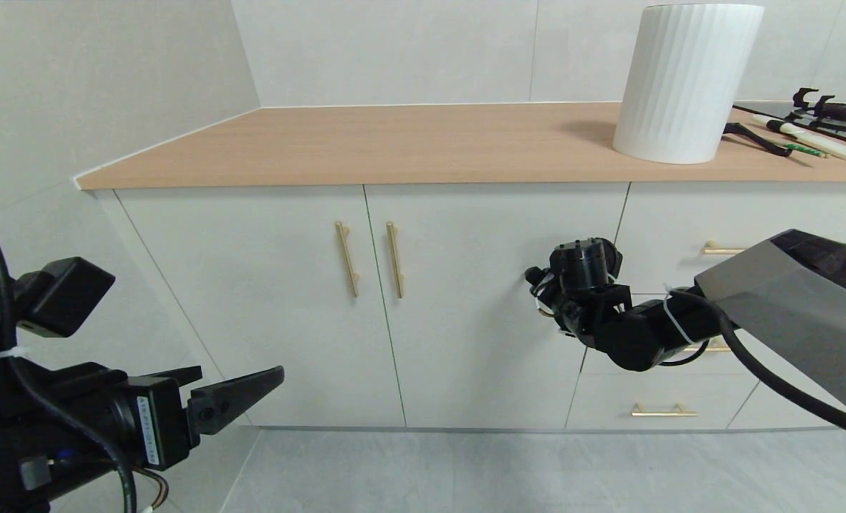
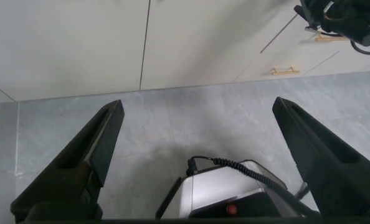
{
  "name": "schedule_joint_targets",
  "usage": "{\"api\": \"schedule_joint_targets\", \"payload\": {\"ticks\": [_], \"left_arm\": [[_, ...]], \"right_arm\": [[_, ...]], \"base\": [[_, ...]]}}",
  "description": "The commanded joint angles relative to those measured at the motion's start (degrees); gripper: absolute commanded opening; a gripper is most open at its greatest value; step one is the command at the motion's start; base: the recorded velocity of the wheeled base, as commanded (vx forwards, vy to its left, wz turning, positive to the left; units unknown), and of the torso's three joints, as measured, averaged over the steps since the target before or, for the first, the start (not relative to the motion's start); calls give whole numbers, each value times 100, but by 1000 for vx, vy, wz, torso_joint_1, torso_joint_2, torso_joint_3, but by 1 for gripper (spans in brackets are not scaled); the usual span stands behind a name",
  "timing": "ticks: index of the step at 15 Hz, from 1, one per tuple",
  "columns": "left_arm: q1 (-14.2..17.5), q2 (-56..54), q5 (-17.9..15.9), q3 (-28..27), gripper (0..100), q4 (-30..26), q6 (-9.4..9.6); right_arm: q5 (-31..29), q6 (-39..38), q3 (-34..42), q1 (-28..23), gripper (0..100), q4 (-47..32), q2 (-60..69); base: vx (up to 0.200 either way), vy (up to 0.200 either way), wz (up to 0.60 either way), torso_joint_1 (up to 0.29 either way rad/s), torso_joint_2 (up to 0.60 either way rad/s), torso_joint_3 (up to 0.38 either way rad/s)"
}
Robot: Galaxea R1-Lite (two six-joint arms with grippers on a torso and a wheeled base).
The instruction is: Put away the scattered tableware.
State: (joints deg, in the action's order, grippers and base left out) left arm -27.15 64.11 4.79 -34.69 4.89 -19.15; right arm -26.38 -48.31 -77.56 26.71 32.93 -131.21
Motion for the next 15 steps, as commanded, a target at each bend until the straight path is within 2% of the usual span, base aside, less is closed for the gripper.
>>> {"api": "schedule_joint_targets", "payload": {"ticks": [1,6,7,8,9,11,12,13,15], "left_arm": [[-1,5,4,-2,100,3,-1],[-1,-21,13,-11,100,12,-1],[-1,-57,13,-11,100,12,-1],[-1,-65,13,-20,100,12,-1],[-1,-65,22,-20,100,12,-1],[8,-127,57,-46,100,12,-10],[8,-136,57,-46,100,12,-10],[8,-470,136,-81,100,12,17],[148,-1006,154,-108,100,-23,34]], "right_arm": [[-7,-3,21,1,100,12,34],[212,15,645,238,100,12,1001],[740,182,1392,309,100,12,2038],[880,463,1718,309,100,12,2477],[898,560,1823,300,100,12,2609],[863,1588,2526,309,100,3,3716],[854,1641,2570,309,100,3,3778],[836,2054,3080,282,100,12,4622],[827,2300,3598,80,100,3,5589]], "base": [[0,0,0,0,0,0],[0,0,0,0,0,0],[0,0,0,0,0,0],[0,0,0,0,0,0],[0,0,0,0,0,0],[0,0,0,0,0,0],[0,0,0,0,0,0],[0,0,0,0,0,0],[0,0,0,0,0,0]]}}
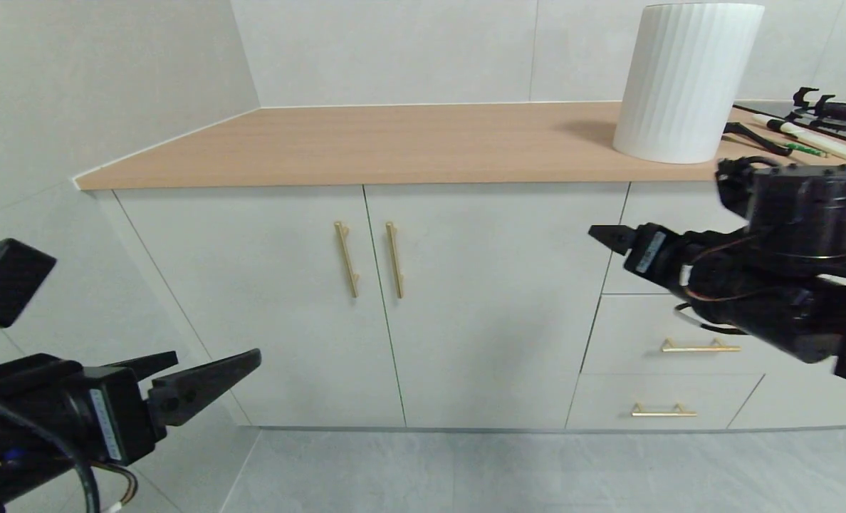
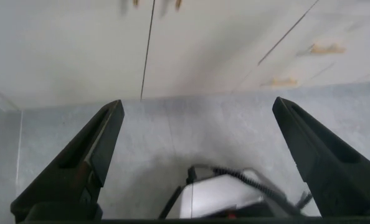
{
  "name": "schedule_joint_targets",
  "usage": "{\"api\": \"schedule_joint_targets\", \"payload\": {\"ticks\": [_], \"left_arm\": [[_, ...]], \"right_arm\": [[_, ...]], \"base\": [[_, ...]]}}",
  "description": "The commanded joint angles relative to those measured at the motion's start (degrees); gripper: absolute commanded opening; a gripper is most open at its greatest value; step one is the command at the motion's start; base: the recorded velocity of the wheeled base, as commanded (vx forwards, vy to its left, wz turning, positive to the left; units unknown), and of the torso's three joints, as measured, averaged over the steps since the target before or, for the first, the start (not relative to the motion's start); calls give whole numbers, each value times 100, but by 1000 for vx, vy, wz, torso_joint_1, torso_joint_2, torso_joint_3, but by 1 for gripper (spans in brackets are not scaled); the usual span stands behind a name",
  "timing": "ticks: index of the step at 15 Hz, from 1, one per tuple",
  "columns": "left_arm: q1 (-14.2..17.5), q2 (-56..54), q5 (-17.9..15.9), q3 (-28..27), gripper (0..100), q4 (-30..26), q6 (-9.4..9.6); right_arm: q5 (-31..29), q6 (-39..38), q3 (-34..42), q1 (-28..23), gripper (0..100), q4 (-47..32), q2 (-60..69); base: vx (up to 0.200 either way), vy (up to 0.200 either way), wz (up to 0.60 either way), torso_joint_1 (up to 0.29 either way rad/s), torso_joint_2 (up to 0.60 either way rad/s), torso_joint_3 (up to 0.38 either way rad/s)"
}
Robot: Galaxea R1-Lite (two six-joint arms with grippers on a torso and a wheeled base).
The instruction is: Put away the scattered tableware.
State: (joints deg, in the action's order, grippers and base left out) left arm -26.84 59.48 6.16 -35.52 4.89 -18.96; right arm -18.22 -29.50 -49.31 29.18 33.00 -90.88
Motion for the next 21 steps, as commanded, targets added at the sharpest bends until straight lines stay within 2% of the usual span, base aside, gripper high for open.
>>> {"api": "schedule_joint_targets", "payload": {"ticks": [1,2,4,6,7,9,10,11,12,14,15,16,17,18,19,20,21], "left_arm": [[320,-885,17,37,100,-58,15],[443,-1210,17,125,100,-164,15],[522,-2125,17,336,100,-753,41],[698,-3162,17,459,100,-1385,59],[856,-3636,17,450,100,-1667,129],[1129,-4252,17,423,100,-2045,349],[1524,-4814,26,476,100,-2422,568],[1797,-5262,0,626,100,-2669,577],[1902,-5420,96,793,100,-2739,612],[1937,-5394,738,1039,100,-2730,639],[1955,-5403,958,1197,100,-2704,753],[1990,-5403,1019,1285,100,-2642,753],[2052,-5403,1133,1478,100,-2405,797],[2157,-5403,1221,1610,100,-2185,850],[2377,-5473,1248,1698,100,-2088,964],[2561,-5719,1195,1795,100,-2071,1166],[2676,-5948,993,2111,100,-2036,1562]], "right_arm": [[3,911,1240,-290,100,5,2233],[21,1351,1644,-387,100,-4,2874],[47,2168,2206,-510,100,-48,4272],[73,2432,2250,-1055,100,-725,5335],[126,2449,2233,-1345,100,-1191,5801],[197,2537,2206,-1609,100,-1955,6504],[197,2880,2198,-1855,100,-2588,7146],[197,2976,2224,-1925,100,-2729,7339],[197,3161,2286,-2048,100,-3335,8025],[170,3240,2303,-2127,100,-3889,8543],[170,3100,2444,-2549,100,-3915,8543],[240,3029,2514,-2769,100,-3942,8719],[539,3047,2734,-2954,100,-4021,8956],[504,3038,2936,-2989,100,-3977,8956],[381,3012,3006,-2989,100,-3950,8965],[364,3012,3112,-2989,100,-3942,8965],[381,3038,3358,-2971,100,-3942,9071]], "base": [[0,0,0,0,0,0],[0,0,0,0,0,0],[0,0,0,0,0,0],[0,0,0,0,0,0],[0,0,0,0,0,0],[0,0,0,0,0,0],[0,0,0,0,0,0],[0,0,0,0,0,0],[0,0,0,0,0,0],[0,0,0,0,0,0],[0,0,0,0,0,0],[0,0,0,0,0,0],[0,0,0,0,0,0],[0,0,0,0,0,0],[0,0,0,0,0,0],[0,0,0,0,0,0],[0,0,0,0,0,0]]}}
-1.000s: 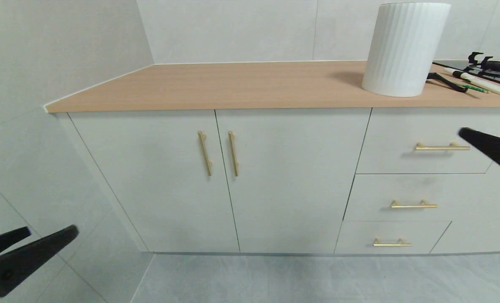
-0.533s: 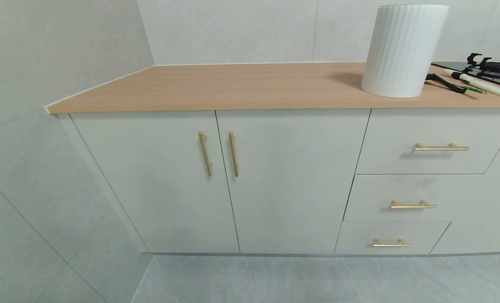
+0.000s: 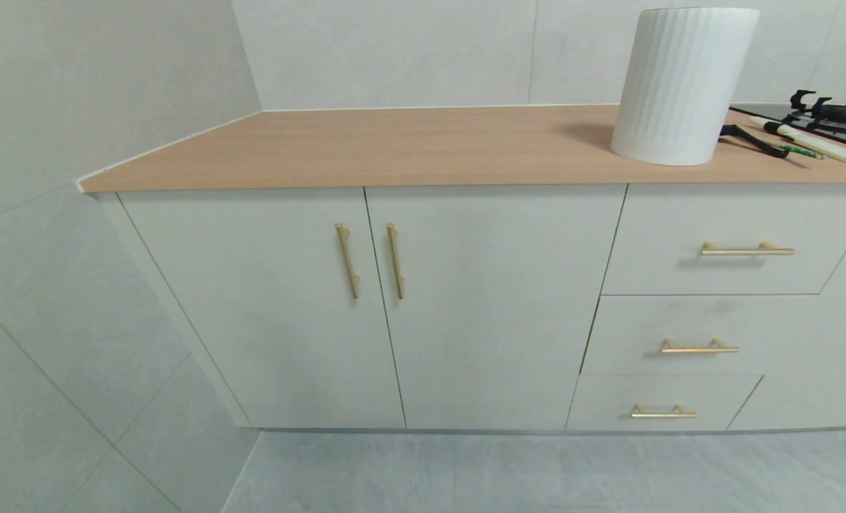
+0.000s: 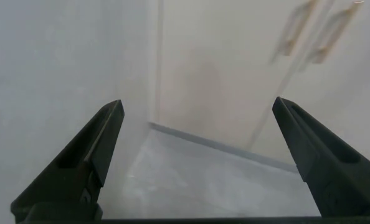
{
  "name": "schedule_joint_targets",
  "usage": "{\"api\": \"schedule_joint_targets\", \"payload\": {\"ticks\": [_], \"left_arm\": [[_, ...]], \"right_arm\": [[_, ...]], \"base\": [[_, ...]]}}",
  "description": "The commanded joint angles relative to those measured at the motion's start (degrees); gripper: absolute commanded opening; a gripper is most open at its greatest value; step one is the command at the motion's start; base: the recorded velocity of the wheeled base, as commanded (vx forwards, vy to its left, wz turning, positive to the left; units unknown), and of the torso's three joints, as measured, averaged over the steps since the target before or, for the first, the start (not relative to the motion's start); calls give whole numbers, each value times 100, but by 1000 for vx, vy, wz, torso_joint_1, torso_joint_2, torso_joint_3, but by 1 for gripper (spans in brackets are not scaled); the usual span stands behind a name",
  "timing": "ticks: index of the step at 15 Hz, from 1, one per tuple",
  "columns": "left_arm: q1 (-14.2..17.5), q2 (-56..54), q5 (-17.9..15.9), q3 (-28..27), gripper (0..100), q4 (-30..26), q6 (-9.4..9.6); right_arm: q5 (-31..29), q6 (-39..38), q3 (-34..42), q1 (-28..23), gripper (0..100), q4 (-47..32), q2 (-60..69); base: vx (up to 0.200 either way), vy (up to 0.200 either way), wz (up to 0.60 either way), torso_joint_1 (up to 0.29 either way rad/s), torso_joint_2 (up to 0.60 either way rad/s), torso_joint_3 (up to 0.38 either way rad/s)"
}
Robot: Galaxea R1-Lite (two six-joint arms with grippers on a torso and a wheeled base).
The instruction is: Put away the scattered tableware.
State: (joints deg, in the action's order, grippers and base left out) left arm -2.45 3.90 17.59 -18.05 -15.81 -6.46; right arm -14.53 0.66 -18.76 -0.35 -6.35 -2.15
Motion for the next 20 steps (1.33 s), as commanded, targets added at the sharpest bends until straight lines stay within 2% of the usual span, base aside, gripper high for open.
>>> {"api": "schedule_joint_targets", "payload": {"ticks": [1,3,4,5,6,7,8,9,10,12,16,20], "left_arm": [[236,-390,-124,628,100,263,365],[236,-390,-318,1296,100,1063,391],[236,-390,-669,1709,100,1546,514],[236,-390,-669,1709,100,1546,514],[236,-390,-1038,1805,100,1810,505],[236,-390,-1100,1805,100,1774,514],[236,-390,-1469,1805,100,1713,576],[236,-390,-1698,1805,100,1599,681],[227,-390,-1768,1805,100,1564,778],[227,-390,-1777,1805,100,1564,760],[227,-390,-1812,1805,100,1564,989],[227,-390,-1856,1805,100,1555,936]], "right_arm": [[21,22,584,0,100,11,206],[108,31,1243,0,100,257,206],[267,40,1604,0,100,503,206],[293,40,1656,0,100,556,206],[636,57,1876,0,100,995,206],[803,48,1876,0,100,916,206],[1181,48,1867,9,100,582,206],[1216,48,1876,9,100,644,206],[1216,48,1876,9,100,644,206],[1207,40,1876,9,100,653,206],[1216,40,1876,9,100,653,215],[1207,4,1876,9,100,653,206]], "base": [[0,0,0,0,0,0],[0,0,0,0,0,0],[0,0,0,0,0,0],[0,0,0,0,0,0],[0,0,0,0,0,0],[0,0,0,0,0,0],[0,0,0,0,0,0],[0,0,0,0,0,0],[0,0,0,0,0,0],[0,0,0,0,0,0],[0,0,0,0,0,0],[0,0,0,0,0,0]]}}
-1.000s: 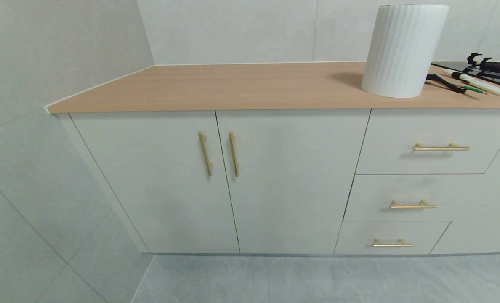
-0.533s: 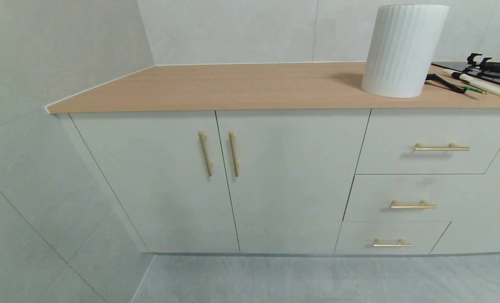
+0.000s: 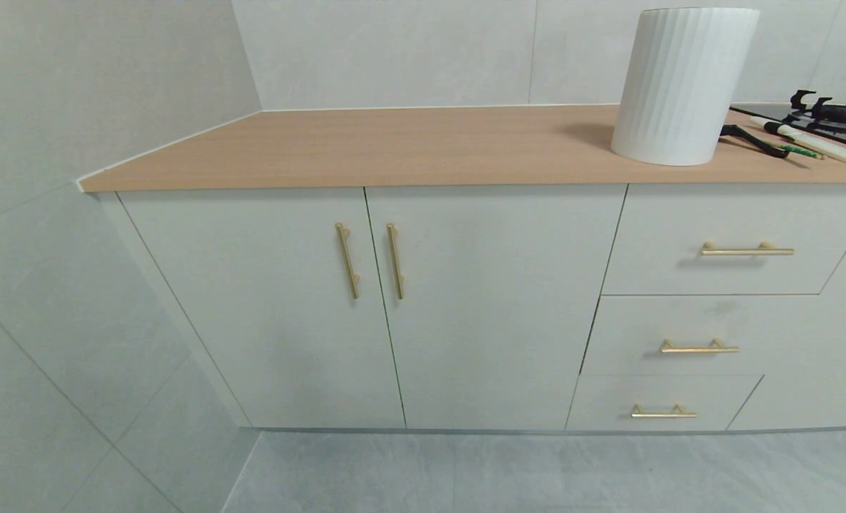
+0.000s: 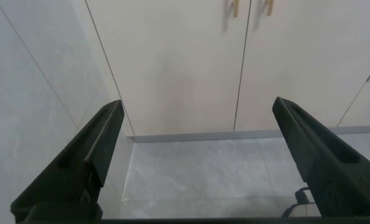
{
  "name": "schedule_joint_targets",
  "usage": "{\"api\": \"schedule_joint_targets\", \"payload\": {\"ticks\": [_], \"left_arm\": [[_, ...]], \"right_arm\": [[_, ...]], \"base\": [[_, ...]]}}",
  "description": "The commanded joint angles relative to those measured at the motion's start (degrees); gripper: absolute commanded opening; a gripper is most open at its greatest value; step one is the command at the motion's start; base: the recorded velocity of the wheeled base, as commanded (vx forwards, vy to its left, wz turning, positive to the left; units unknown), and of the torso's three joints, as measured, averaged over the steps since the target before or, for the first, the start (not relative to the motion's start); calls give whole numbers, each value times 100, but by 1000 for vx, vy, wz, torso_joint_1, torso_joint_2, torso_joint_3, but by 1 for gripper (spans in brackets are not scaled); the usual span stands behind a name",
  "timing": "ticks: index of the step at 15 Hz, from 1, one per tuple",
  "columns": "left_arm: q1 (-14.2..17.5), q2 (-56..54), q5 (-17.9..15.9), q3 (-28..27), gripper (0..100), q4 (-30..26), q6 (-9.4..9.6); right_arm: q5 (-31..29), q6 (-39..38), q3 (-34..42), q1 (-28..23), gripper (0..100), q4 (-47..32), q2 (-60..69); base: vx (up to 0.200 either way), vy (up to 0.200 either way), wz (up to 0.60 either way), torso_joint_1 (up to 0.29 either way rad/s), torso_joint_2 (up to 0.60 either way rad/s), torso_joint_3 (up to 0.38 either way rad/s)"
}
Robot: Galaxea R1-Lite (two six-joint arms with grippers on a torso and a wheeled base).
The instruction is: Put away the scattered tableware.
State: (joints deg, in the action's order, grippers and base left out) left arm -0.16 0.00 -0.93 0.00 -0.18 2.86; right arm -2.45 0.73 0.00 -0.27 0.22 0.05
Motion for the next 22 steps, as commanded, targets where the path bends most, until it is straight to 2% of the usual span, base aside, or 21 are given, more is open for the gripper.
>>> {"api": "schedule_joint_targets", "payload": {"ticks": [1,2,4,20,22], "left_arm": [[-2,0,-4,0,100,-8,-84],[-2,0,-4,0,100,-8,-155],[-2,0,-4,0,100,-8,-163],[-2,0,-4,0,100,-8,-163],[-2,0,-4,0,100,-8,-181]], "right_arm": [[-1,6,0,0,100,-4,-14],[-1,-3,0,0,100,-4,-5],[-1,-3,0,0,100,-4,-14],[-1,-20,0,0,100,-4,-14],[-1,-20,0,0,100,-4,-5]], "base": [[0,0,0,0,0,0],[0,0,0,0,0,0],[0,0,0,0,0,0],[0,-200,0,3,3,2],[0,0,0,0,0,0]]}}
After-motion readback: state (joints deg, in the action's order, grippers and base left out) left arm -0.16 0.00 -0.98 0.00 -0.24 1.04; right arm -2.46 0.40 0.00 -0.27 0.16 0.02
